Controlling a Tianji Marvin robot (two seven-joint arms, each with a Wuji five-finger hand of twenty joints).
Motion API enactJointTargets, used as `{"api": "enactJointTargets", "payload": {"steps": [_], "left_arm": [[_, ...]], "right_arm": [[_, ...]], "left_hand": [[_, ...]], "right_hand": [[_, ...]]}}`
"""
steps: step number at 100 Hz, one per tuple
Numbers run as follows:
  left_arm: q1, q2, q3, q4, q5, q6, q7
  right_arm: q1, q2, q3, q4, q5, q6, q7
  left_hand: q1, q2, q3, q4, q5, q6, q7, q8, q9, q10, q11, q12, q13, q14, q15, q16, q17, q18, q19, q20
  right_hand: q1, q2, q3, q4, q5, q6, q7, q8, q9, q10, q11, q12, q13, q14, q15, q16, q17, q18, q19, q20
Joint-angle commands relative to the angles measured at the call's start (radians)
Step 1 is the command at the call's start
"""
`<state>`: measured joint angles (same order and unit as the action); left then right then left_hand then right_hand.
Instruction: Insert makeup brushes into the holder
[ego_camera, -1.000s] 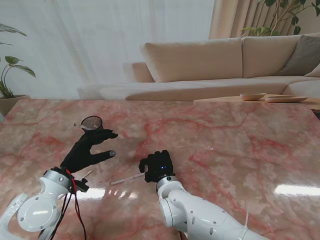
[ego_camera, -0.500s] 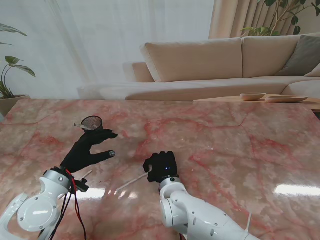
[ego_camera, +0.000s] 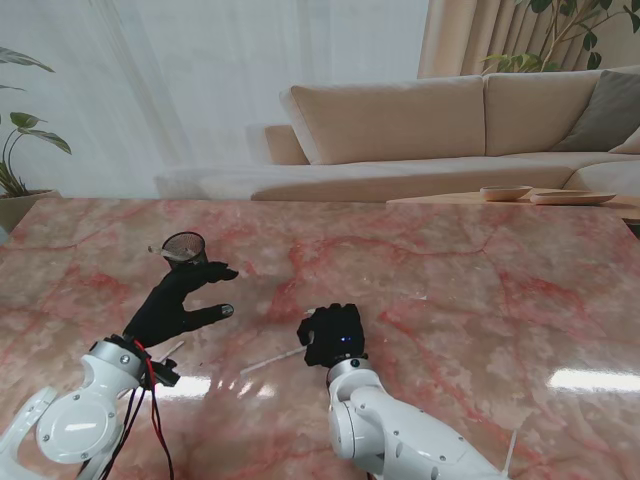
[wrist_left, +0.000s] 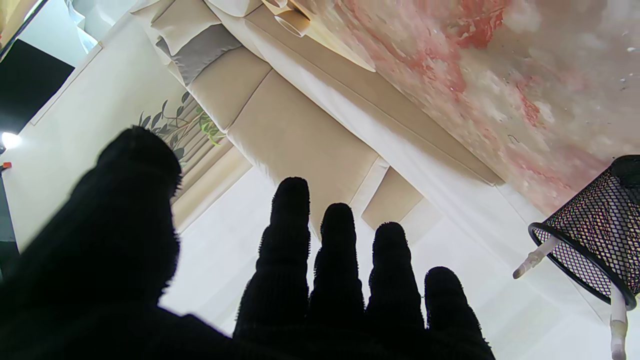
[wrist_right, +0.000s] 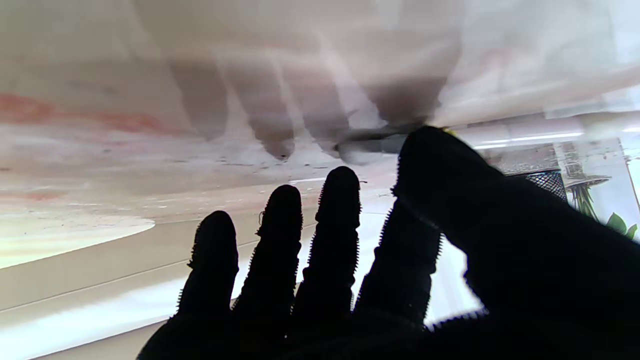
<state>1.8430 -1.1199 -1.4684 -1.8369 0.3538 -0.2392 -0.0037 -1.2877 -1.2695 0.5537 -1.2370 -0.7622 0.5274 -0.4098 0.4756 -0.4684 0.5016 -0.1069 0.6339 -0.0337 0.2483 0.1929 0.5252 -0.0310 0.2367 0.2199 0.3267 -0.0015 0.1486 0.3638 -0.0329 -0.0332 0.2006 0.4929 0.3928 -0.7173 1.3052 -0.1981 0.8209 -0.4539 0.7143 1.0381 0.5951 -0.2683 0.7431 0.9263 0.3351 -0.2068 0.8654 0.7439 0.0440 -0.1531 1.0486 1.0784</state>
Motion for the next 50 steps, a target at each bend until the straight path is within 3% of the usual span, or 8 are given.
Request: {"api": "enactJointTargets", "payload": {"steps": [1, 50], "left_arm": [[0.002, 0.001, 0.009, -0.001, 0.005, 0.013, -0.006], [-0.025, 0.007, 0.041, 0.023, 0.005, 0.036, -0.035]], "right_arm": [[-0.016, 0.016, 0.007, -0.003, -0.008, 0.015, 0.011], [-0.036, 0.038, 0.049, -0.06, -0.068, 0.001, -0.014]], "left_hand": [[-0.018, 0.03, 0.011, 0.029, 0.008, 0.002, 0.004, 0.002, 0.005, 0.002, -0.01, -0.005, -0.014, -0.039, -0.027, -0.002, -0.015, -0.014, -0.043, 0.02], [-0.015, 0.024, 0.018, 0.029, 0.017, 0.015, -0.012, -0.007, 0.016, 0.006, -0.008, -0.004, -0.012, -0.032, -0.024, -0.001, -0.012, -0.01, -0.024, 0.035]], "right_hand": [[-0.018, 0.017, 0.071, 0.055, 0.11, 0.105, 0.138, 0.057, 0.002, -0.001, 0.019, 0.015, -0.034, -0.034, 0.018, 0.022, -0.014, -0.032, 0.006, 0.03], [-0.015, 0.014, 0.072, 0.058, 0.112, 0.105, 0.141, 0.054, 0.013, 0.003, 0.016, 0.02, -0.025, -0.029, 0.018, 0.022, -0.008, -0.026, 0.008, 0.035]]}}
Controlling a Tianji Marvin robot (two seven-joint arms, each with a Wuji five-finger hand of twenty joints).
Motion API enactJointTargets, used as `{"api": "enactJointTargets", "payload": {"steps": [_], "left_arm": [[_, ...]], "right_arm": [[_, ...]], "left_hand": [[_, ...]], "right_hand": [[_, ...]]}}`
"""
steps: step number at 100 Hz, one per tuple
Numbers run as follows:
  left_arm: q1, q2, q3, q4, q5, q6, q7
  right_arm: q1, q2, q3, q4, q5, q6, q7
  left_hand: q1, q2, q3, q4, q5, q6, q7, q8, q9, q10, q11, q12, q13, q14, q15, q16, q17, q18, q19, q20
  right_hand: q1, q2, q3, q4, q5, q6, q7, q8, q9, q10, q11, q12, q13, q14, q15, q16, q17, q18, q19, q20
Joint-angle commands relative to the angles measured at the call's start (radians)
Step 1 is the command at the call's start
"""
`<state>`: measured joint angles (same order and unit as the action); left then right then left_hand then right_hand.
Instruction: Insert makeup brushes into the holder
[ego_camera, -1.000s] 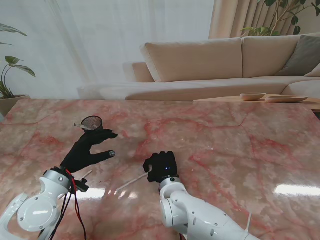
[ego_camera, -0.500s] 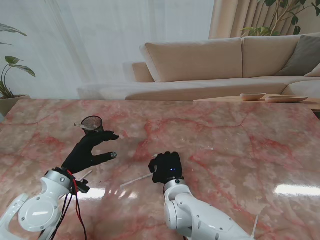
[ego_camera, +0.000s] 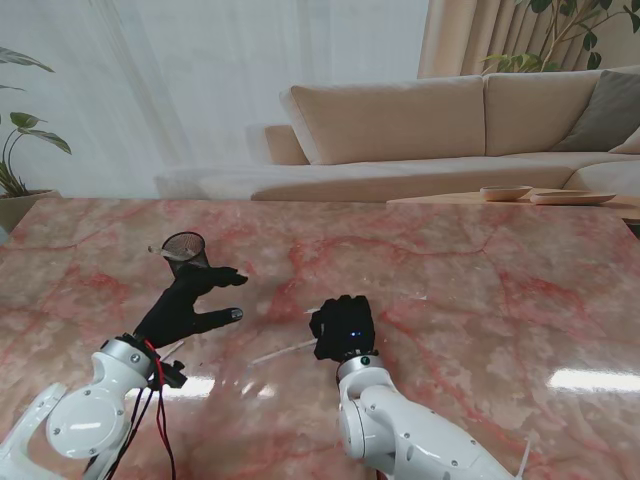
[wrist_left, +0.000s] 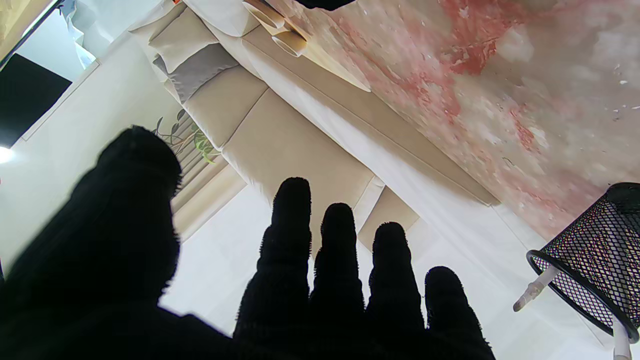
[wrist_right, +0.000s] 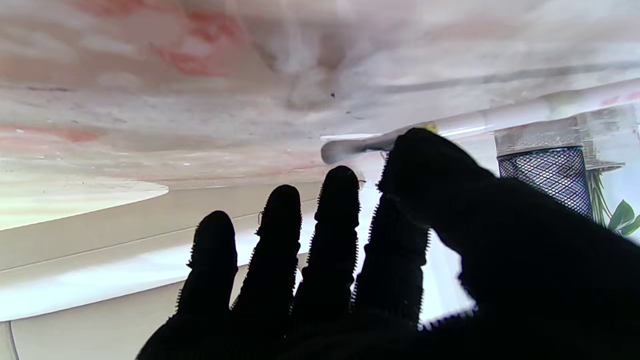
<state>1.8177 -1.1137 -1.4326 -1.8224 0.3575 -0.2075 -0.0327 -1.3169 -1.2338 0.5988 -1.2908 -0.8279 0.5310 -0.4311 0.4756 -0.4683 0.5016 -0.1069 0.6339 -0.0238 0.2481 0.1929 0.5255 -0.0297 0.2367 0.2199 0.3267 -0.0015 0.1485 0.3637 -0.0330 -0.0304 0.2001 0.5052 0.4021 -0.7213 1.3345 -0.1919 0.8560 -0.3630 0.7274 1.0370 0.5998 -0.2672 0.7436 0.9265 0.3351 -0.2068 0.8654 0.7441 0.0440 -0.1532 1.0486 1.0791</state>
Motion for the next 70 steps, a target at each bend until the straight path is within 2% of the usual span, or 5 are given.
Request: {"api": "enactJointTargets", "payload": {"steps": [1, 35, 44, 55, 70], "left_arm": [[0.0, 0.001, 0.006, 0.01, 0.001, 0.004, -0.007], [-0.028, 0.015, 0.035, 0.043, 0.02, 0.038, -0.067], [-0.046, 0.026, 0.052, 0.052, 0.047, 0.064, -0.11], [-0.078, 0.033, 0.085, 0.079, 0.084, 0.082, -0.131], [-0.121, 0.041, 0.134, 0.112, 0.149, 0.107, -0.148]], "right_arm": [[-0.006, 0.002, 0.004, -0.006, -0.003, -0.004, 0.007], [-0.011, 0.012, 0.017, -0.023, -0.034, -0.022, -0.008], [-0.011, 0.014, 0.019, -0.024, -0.043, -0.023, -0.013], [-0.012, 0.017, 0.021, -0.029, -0.053, -0.026, -0.017], [-0.019, 0.02, 0.026, -0.04, -0.065, -0.031, -0.024]], "left_hand": [[-0.014, 0.024, 0.019, 0.029, 0.017, 0.005, -0.012, -0.007, 0.015, 0.004, -0.008, -0.004, -0.012, -0.032, -0.024, -0.001, -0.012, -0.013, -0.023, 0.022], [0.015, -0.034, 0.118, 0.019, 0.027, 0.024, -0.017, -0.01, 0.031, 0.016, -0.001, 0.0, 0.0, -0.017, -0.014, 0.007, -0.008, -0.013, 0.015, 0.035], [0.027, -0.073, 0.163, 0.005, 0.023, 0.028, -0.035, -0.019, 0.031, 0.015, 0.003, 0.002, 0.001, -0.013, -0.01, 0.01, -0.004, -0.02, 0.032, 0.032], [0.02, -0.151, 0.238, -0.038, 0.024, 0.034, -0.055, -0.03, 0.027, 0.02, 0.01, 0.007, 0.003, -0.009, -0.002, 0.015, -0.001, -0.035, 0.059, 0.016], [-0.002, -0.221, 0.298, -0.055, 0.016, 0.038, -0.092, -0.051, 0.021, 0.014, 0.016, 0.011, 0.005, -0.007, 0.008, 0.018, 0.004, -0.036, 0.097, 0.006]], "right_hand": [[-0.024, 0.018, 0.043, 0.051, 0.076, 0.014, 0.128, 0.055, 0.008, 0.001, 0.016, 0.02, -0.025, -0.029, 0.018, 0.021, -0.008, -0.026, 0.008, 0.034], [-0.023, 0.018, 0.04, 0.053, 0.074, 0.01, 0.127, 0.057, 0.011, 0.002, 0.013, 0.024, -0.019, -0.029, 0.018, 0.022, -0.002, -0.023, 0.009, 0.034], [-0.02, 0.018, 0.036, 0.053, 0.074, 0.01, 0.126, 0.058, 0.012, 0.002, 0.012, 0.026, -0.019, -0.029, 0.018, 0.022, -0.001, -0.021, 0.009, 0.034], [-0.018, 0.017, 0.036, 0.053, 0.074, 0.011, 0.125, 0.058, 0.012, 0.002, 0.012, 0.026, -0.015, -0.028, 0.019, 0.022, 0.0, -0.021, 0.009, 0.034], [-0.018, 0.017, 0.034, 0.054, 0.074, 0.01, 0.123, 0.056, 0.015, 0.004, 0.011, 0.026, -0.015, -0.027, 0.018, 0.022, 0.001, -0.019, 0.01, 0.034]]}}
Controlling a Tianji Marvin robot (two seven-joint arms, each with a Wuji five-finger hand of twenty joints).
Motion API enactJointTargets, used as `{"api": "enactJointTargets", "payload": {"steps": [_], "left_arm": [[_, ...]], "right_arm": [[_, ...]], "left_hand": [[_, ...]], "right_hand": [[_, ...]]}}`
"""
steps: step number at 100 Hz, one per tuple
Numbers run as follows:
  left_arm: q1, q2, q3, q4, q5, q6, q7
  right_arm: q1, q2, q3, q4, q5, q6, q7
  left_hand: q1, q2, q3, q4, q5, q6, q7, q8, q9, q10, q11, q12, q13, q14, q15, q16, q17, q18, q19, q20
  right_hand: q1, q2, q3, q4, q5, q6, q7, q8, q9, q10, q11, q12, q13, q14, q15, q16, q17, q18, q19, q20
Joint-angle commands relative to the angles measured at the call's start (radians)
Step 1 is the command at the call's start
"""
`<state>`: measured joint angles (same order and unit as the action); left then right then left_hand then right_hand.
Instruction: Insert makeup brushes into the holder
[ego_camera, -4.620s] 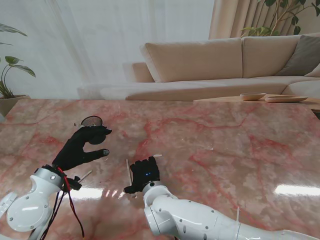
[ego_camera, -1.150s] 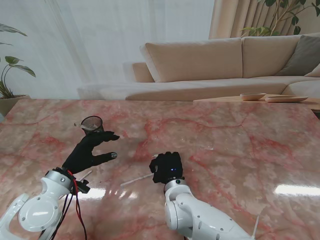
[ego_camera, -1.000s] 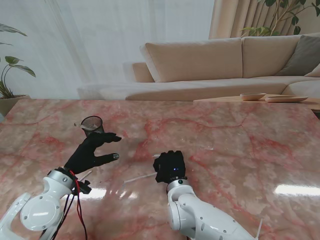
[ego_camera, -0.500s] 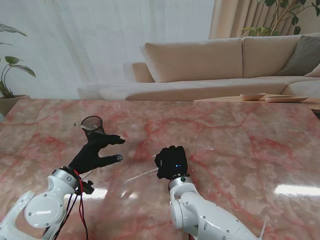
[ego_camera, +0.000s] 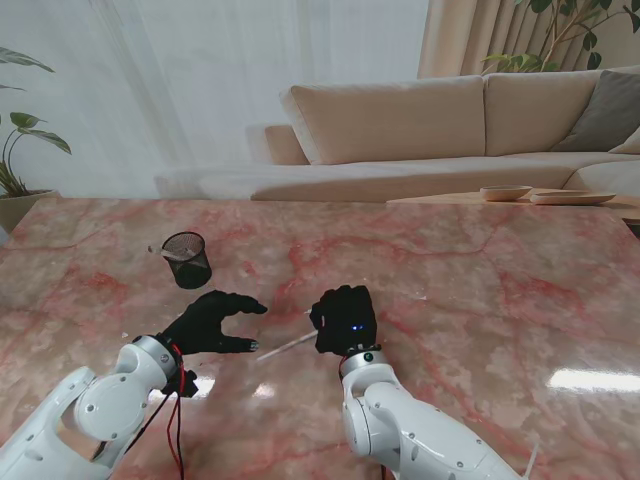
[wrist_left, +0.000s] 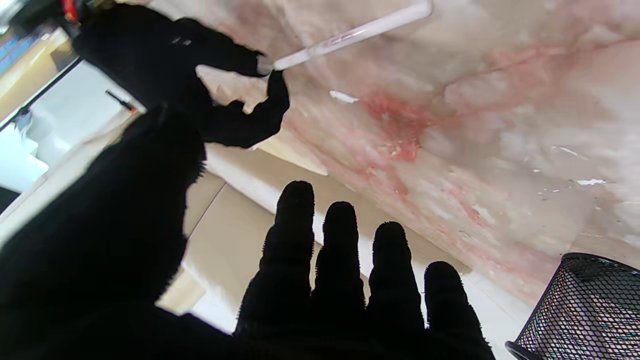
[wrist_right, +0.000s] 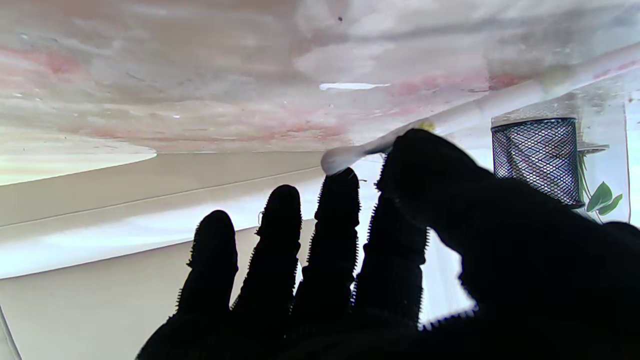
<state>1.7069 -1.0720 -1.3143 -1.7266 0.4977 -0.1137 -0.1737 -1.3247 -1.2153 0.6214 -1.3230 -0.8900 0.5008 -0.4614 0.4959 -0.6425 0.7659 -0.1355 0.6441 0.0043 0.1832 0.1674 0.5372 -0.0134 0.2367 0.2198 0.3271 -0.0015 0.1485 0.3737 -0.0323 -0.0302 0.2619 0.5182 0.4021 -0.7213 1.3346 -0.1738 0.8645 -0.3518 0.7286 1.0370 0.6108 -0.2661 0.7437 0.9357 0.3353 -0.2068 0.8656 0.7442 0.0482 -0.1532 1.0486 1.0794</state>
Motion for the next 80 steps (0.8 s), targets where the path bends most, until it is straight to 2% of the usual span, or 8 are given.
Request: {"api": "enactJointTargets", "payload": {"steps": [1, 8, 18, 33, 37, 44, 56, 80], "left_arm": [[-0.013, 0.0, 0.019, 0.018, 0.012, 0.017, -0.007], [-0.033, 0.003, 0.043, 0.031, 0.033, 0.032, -0.017], [-0.06, 0.005, 0.079, 0.054, 0.048, 0.041, -0.019], [-0.103, 0.008, 0.127, 0.078, 0.047, 0.072, -0.041], [-0.115, 0.007, 0.14, 0.086, 0.046, 0.078, -0.041], [-0.137, 0.007, 0.161, 0.103, 0.04, 0.083, -0.042], [-0.173, 0.005, 0.196, 0.131, 0.028, 0.096, -0.045], [-0.237, 0.0, 0.259, 0.2, 0.001, 0.119, -0.048]], "right_arm": [[-0.011, 0.002, 0.003, -0.009, -0.003, -0.001, 0.006], [-0.015, 0.004, 0.006, -0.016, -0.011, -0.005, 0.002], [-0.021, 0.007, 0.011, -0.025, -0.021, -0.008, -0.004], [-0.028, 0.014, 0.018, -0.041, -0.039, -0.012, -0.007], [-0.03, 0.016, 0.02, -0.046, -0.045, -0.013, -0.007], [-0.034, 0.018, 0.023, -0.053, -0.053, -0.015, -0.009], [-0.038, 0.02, 0.028, -0.063, -0.059, -0.017, -0.011], [-0.037, 0.022, 0.028, -0.071, -0.069, -0.025, -0.015]], "left_hand": [[-0.022, -0.05, 0.036, -0.027, 0.006, 0.009, -0.028, -0.026, 0.009, -0.003, 0.016, 0.011, 0.004, -0.006, 0.008, 0.008, 0.003, -0.037, 0.036, -0.008], [-0.033, -0.05, 0.056, -0.033, 0.012, 0.008, -0.036, -0.031, 0.015, 0.0, 0.02, 0.013, 0.008, 0.0, 0.016, 0.011, 0.004, -0.027, 0.043, -0.02], [-0.04, -0.071, 0.078, -0.036, 0.03, -0.01, -0.024, -0.025, 0.042, -0.016, 0.023, 0.014, 0.029, 0.007, 0.029, 0.021, -0.005, 0.025, 0.126, 0.016], [-0.057, -0.089, 0.114, -0.041, 0.058, 0.008, -0.019, -0.024, 0.071, 0.009, 0.028, 0.016, 0.043, 0.027, 0.039, 0.027, -0.004, 0.023, 0.152, 0.01], [-0.059, -0.094, 0.123, -0.043, 0.065, 0.014, -0.02, -0.025, 0.076, 0.044, 0.03, 0.018, 0.049, 0.035, 0.043, 0.029, -0.002, 0.021, 0.157, 0.007], [-0.062, -0.1, 0.144, -0.044, 0.077, 0.016, -0.028, -0.03, 0.093, 0.05, 0.036, 0.021, 0.06, 0.041, 0.05, 0.032, -0.001, 0.021, 0.171, 0.003], [-0.061, -0.101, 0.159, -0.047, 0.083, 0.007, -0.036, -0.035, 0.104, 0.021, 0.037, 0.022, 0.061, 0.04, 0.052, 0.033, -0.003, 0.028, 0.182, -0.004], [-0.059, -0.106, 0.168, -0.048, 0.084, -0.008, -0.039, -0.036, 0.112, 0.001, 0.035, 0.021, 0.06, 0.039, 0.056, 0.035, -0.006, 0.034, 0.185, -0.013]], "right_hand": [[-0.018, 0.017, 0.034, 0.036, 0.065, -0.001, 0.122, 0.056, 0.004, 0.003, 0.01, 0.017, -0.015, -0.027, 0.018, 0.022, -0.003, -0.019, 0.01, 0.033], [-0.018, 0.017, 0.034, 0.036, 0.065, -0.001, 0.122, 0.056, 0.004, 0.003, 0.01, 0.017, -0.015, -0.027, 0.017, 0.022, -0.003, -0.019, 0.01, 0.033], [-0.017, 0.018, 0.033, 0.036, 0.065, -0.001, 0.122, 0.055, 0.005, 0.003, 0.009, 0.018, -0.015, -0.027, 0.017, 0.022, -0.003, -0.019, 0.009, 0.032], [-0.015, 0.017, 0.032, 0.037, 0.065, -0.001, 0.122, 0.055, 0.005, 0.003, 0.009, 0.019, -0.015, -0.027, 0.017, 0.022, -0.003, -0.018, 0.009, 0.032], [-0.015, 0.018, 0.032, 0.037, 0.065, -0.001, 0.122, 0.055, 0.005, 0.003, 0.009, 0.019, -0.014, -0.027, 0.017, 0.022, -0.003, -0.017, 0.009, 0.032], [-0.014, 0.017, 0.031, 0.038, 0.065, -0.001, 0.122, 0.055, 0.004, 0.004, 0.007, 0.019, -0.014, -0.027, 0.017, 0.022, -0.004, -0.017, 0.009, 0.031], [-0.014, 0.018, 0.031, 0.038, 0.064, 0.0, 0.122, 0.055, 0.005, 0.004, 0.007, 0.019, -0.014, -0.027, 0.017, 0.023, -0.004, -0.016, 0.009, 0.03], [-0.014, 0.018, 0.029, 0.039, 0.063, -0.001, 0.122, 0.054, 0.005, 0.005, 0.006, 0.019, -0.014, -0.025, 0.017, 0.023, -0.003, -0.016, 0.01, 0.03]]}}
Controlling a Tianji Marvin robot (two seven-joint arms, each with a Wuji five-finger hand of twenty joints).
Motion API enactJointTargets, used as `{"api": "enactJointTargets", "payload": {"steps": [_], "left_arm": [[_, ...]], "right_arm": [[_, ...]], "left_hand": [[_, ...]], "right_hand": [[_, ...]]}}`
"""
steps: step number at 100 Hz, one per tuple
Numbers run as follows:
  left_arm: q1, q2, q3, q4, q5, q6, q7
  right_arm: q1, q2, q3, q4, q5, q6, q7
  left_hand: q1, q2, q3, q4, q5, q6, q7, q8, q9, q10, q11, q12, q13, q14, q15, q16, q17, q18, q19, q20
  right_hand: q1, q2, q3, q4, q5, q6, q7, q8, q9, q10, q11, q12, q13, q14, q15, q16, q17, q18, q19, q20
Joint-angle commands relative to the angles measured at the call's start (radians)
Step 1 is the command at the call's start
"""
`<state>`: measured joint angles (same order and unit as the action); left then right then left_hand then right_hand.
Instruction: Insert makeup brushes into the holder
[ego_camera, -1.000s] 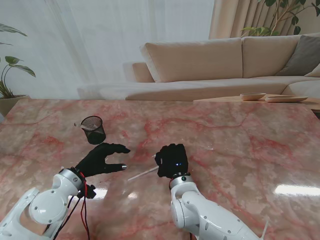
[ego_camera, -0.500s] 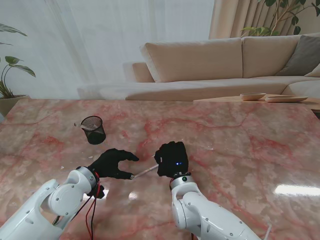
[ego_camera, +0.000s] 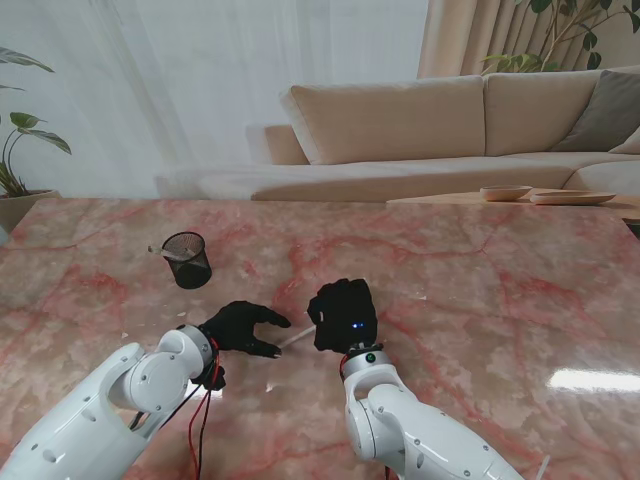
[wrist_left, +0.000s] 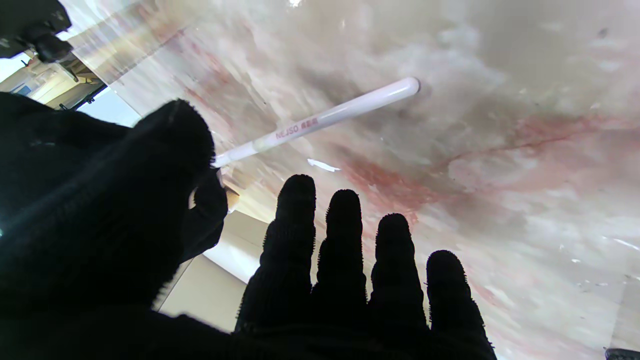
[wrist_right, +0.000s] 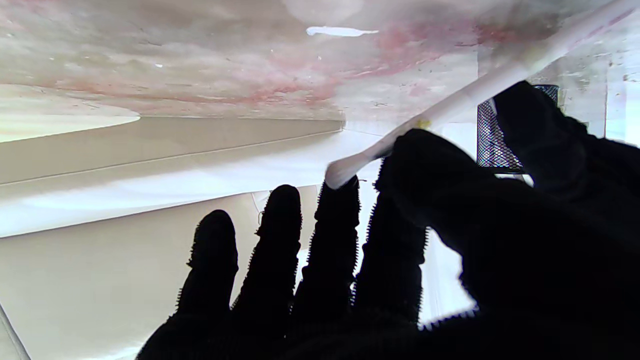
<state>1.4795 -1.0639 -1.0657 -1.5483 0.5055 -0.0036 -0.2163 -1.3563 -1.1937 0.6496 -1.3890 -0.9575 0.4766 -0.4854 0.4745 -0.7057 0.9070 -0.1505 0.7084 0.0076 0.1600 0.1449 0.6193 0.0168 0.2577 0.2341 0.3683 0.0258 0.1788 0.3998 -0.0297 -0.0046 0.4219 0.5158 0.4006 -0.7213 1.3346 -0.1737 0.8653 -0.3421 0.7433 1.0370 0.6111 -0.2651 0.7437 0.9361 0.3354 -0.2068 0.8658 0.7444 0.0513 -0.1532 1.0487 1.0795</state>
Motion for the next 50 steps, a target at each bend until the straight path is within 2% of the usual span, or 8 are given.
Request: {"api": "enactJointTargets", "payload": {"steps": [1, 38, 50], "left_arm": [[-0.012, -0.008, 0.013, 0.025, -0.009, 0.01, -0.006], [-0.08, -0.026, 0.082, 0.113, -0.079, 0.039, 0.016], [-0.09, -0.032, 0.093, 0.133, -0.08, 0.029, 0.037]], "right_arm": [[-0.006, 0.001, -0.001, -0.005, -0.002, -0.001, 0.009], [-0.016, 0.009, 0.005, -0.027, -0.021, -0.006, 0.016], [-0.019, 0.011, 0.007, -0.034, -0.026, -0.008, 0.018]], "left_hand": [[-0.037, -0.043, 0.028, -0.032, 0.018, -0.012, -0.017, -0.014, 0.03, -0.03, 0.014, 0.007, 0.019, 0.011, 0.026, 0.009, -0.009, 0.009, 0.025, -0.011], [-0.017, -0.062, 0.055, -0.031, 0.056, -0.04, 0.028, 0.008, 0.099, -0.042, 0.032, 0.013, 0.057, 0.003, 0.045, 0.023, -0.009, 0.011, 0.043, -0.001], [-0.004, -0.082, 0.082, -0.032, 0.107, -0.063, 0.091, 0.039, 0.178, -0.045, 0.055, 0.024, 0.107, 0.006, 0.069, 0.039, -0.006, 0.0, 0.084, 0.011]], "right_hand": [[-0.013, 0.019, 0.029, 0.039, 0.062, -0.011, 0.107, 0.054, 0.004, 0.004, 0.006, 0.019, -0.014, -0.025, 0.016, 0.022, -0.006, -0.016, 0.01, 0.03], [-0.012, 0.021, 0.026, 0.04, 0.061, -0.013, 0.106, 0.055, 0.006, 0.005, 0.003, 0.021, -0.014, -0.025, 0.016, 0.023, -0.006, -0.016, 0.01, 0.028], [-0.011, 0.022, 0.025, 0.04, 0.06, -0.013, 0.106, 0.055, 0.006, 0.005, 0.003, 0.022, -0.014, -0.025, 0.016, 0.023, -0.006, -0.015, 0.01, 0.028]]}}
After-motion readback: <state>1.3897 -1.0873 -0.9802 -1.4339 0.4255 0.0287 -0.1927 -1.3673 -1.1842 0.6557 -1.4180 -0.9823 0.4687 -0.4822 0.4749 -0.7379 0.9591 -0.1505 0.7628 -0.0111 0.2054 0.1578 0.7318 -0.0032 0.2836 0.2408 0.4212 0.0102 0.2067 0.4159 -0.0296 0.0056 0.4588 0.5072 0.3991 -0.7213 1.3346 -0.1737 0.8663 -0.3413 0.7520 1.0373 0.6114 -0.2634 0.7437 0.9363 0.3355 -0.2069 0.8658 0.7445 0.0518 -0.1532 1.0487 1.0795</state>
